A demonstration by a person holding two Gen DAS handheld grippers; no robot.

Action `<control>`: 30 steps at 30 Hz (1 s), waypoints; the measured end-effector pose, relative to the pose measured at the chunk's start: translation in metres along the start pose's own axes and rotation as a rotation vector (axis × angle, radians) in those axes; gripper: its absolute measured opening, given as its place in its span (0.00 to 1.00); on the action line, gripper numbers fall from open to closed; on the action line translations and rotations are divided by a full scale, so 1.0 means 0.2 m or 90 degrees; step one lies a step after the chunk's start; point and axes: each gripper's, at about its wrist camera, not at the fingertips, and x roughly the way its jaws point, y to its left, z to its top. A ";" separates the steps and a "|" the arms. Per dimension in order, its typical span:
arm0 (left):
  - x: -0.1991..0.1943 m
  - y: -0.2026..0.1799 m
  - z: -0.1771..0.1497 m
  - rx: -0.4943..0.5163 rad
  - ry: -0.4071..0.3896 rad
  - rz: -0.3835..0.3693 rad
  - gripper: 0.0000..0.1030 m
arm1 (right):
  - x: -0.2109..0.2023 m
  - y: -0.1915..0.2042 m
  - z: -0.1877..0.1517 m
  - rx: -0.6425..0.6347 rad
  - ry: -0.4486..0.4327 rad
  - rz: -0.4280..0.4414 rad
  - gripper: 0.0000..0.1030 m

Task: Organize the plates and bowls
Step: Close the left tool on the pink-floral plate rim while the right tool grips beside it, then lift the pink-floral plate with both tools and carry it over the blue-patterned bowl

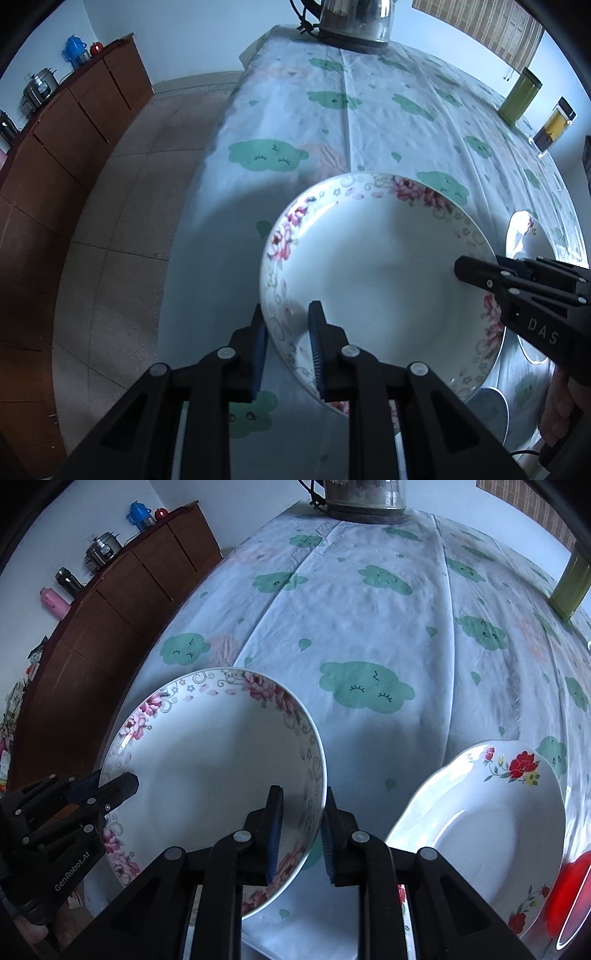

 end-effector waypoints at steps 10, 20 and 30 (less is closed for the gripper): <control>-0.07 0.00 -0.04 -0.003 -0.014 0.003 0.19 | -0.08 0.04 -0.04 -0.020 -0.022 0.001 0.19; -0.14 -0.02 -0.10 -0.008 -0.025 0.000 0.19 | -0.17 0.06 -0.11 -0.032 -0.040 -0.004 0.19; -0.20 -0.07 -0.18 -0.007 -0.030 0.001 0.19 | -0.25 0.05 -0.21 -0.036 -0.049 -0.004 0.19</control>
